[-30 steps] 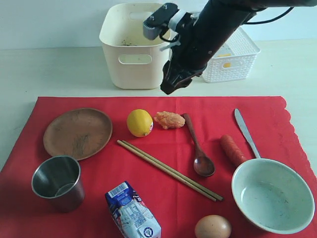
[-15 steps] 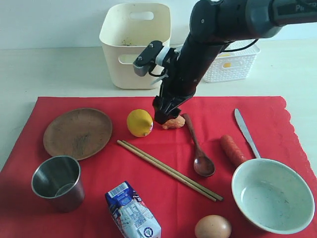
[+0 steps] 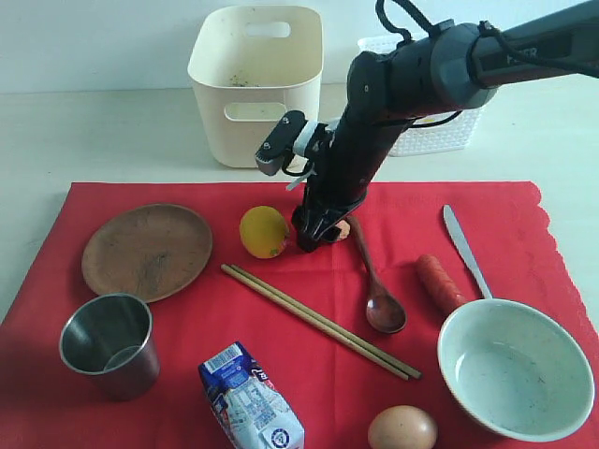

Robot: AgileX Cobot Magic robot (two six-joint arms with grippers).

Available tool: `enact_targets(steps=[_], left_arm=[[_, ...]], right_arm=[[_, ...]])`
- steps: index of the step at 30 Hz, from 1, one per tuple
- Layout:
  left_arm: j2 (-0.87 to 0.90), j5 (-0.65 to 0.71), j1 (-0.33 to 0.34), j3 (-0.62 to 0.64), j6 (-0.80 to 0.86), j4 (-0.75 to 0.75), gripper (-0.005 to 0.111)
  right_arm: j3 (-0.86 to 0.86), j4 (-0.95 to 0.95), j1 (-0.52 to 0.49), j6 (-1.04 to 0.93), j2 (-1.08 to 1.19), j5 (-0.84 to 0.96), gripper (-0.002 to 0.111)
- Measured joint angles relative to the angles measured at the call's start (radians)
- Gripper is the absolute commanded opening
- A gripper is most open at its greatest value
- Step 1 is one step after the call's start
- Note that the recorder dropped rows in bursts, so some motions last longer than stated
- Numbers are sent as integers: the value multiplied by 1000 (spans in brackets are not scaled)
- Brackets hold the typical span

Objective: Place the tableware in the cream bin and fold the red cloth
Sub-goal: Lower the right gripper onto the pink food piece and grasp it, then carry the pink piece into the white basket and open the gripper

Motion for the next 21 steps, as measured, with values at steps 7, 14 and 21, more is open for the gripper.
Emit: enact_targets(steps=[7,14,21], left_arm=[[0,0,0,0,0,0,3],[0,0,0,0,0,0,3],[0,0,0,0,0,0,3]], right_arm=[[0,2,0,4,6,-4,23],[0,-2,0,8,6,9,0],[4,-24,0,77,-104,43,0]])
